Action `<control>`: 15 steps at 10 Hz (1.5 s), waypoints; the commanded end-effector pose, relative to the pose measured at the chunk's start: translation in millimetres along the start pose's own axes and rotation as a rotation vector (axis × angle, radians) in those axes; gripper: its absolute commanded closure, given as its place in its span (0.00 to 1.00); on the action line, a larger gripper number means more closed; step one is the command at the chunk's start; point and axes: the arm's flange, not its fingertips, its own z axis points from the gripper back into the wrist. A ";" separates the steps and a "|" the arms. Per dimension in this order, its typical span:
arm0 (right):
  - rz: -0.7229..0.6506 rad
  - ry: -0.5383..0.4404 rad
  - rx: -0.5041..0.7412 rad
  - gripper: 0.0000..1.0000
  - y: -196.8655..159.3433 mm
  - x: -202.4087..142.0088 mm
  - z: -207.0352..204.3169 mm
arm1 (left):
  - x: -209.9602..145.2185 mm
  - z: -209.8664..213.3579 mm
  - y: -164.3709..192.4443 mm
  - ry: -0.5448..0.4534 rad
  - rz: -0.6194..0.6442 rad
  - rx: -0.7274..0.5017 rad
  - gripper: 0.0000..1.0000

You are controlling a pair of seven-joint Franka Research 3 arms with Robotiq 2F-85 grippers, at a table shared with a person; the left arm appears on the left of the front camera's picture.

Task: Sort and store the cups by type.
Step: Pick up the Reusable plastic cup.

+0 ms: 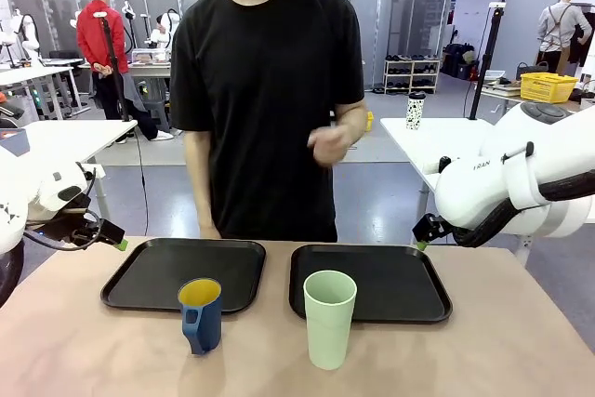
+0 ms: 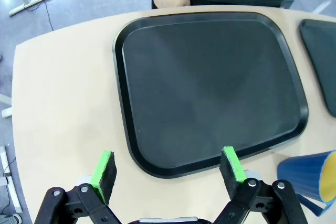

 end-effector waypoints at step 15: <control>0.903 0.164 -0.027 0.00 12.0 -6.6 30.9 | 1.0 2.8 -1.0 -0.005 0.000 0.000 0.00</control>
